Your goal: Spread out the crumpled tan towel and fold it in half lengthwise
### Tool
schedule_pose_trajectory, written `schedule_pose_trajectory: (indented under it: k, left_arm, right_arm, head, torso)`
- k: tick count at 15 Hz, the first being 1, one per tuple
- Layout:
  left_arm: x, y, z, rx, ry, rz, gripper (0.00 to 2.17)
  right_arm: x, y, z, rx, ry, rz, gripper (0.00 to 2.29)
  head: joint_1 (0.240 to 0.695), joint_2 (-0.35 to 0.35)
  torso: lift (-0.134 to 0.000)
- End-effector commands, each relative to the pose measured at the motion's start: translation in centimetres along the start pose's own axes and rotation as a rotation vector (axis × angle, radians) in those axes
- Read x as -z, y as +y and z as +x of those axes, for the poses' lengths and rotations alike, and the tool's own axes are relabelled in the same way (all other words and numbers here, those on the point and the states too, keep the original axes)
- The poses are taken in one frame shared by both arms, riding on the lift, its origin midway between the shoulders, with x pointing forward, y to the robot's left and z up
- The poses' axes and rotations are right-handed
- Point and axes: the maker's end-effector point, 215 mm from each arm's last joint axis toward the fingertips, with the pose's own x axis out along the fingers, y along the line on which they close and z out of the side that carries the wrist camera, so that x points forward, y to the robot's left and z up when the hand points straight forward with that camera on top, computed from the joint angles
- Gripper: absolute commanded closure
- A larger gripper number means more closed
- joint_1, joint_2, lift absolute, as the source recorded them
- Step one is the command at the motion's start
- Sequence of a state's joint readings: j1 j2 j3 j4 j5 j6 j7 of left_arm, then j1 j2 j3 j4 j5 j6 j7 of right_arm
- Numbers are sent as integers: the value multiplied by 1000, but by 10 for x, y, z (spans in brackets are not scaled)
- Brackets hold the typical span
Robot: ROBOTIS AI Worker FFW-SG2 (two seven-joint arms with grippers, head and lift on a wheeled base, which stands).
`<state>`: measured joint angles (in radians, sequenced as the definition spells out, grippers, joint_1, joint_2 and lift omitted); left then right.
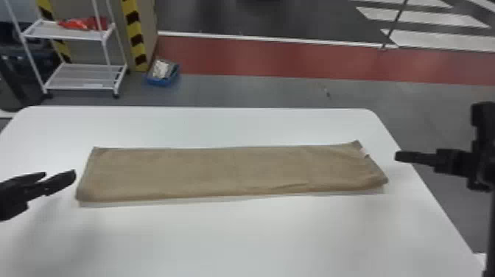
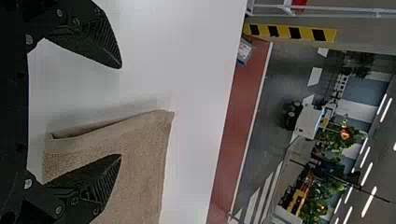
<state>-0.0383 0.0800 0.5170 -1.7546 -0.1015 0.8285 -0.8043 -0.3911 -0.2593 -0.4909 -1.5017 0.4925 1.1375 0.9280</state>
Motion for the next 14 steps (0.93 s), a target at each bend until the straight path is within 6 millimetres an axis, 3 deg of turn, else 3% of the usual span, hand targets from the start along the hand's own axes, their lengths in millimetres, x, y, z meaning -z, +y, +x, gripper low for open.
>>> schedule_pose_trajectory:
  k: [1, 14]
  left_arm:
    - [0, 0, -2, -1, 1, 4, 245]
    - [7, 1, -4, -13, 29, -14, 181]
  right_arm:
    - [0, 0, 0, -1, 0, 0, 97]
    - [0, -2, -1, 5, -4, -4, 97]
  head:
    - [695, -122]
    - [695, -123]
  torso:
    - [-124]
    - [-124]
